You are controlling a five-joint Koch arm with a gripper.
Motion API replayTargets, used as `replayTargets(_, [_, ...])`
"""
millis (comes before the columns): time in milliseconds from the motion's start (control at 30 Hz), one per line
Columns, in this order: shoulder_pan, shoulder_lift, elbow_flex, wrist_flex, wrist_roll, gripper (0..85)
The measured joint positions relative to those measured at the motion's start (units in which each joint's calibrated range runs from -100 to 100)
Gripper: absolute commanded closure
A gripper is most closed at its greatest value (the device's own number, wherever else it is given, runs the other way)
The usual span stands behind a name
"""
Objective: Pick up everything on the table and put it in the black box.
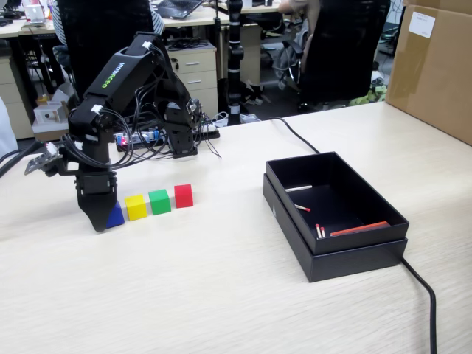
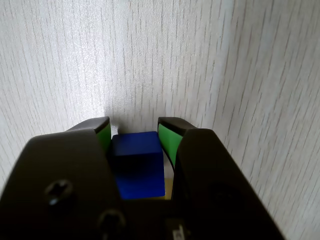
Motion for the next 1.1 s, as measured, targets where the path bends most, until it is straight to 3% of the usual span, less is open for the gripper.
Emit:
replayTargets(167, [-0.4, -7.1, 4.3, -3.2, 0.1, 71.6])
replayTargets(300, [2.2, -17.0, 10.4, -8.9, 1.1, 71.6])
replayTargets(533, [12.7, -26.8, 13.1, -14.4, 9.1, 71.4])
replayTargets(567, [17.1, -27.1, 16.0, -15.5, 12.6, 71.4])
replayTargets(600, [17.3, -27.1, 16.1, -15.6, 12.7, 71.4])
replayTargets(767, [29.1, -24.6, 21.5, -16.0, 21.0, 71.4])
replayTargets(967, [34.9, -8.0, 35.1, -16.3, 25.2, 71.4])
replayTargets(1000, [36.4, 2.7, 38.1, -16.3, 26.6, 71.4])
replayTargets(1100, [36.8, 11.3, 43.5, -17.0, 27.1, 71.3])
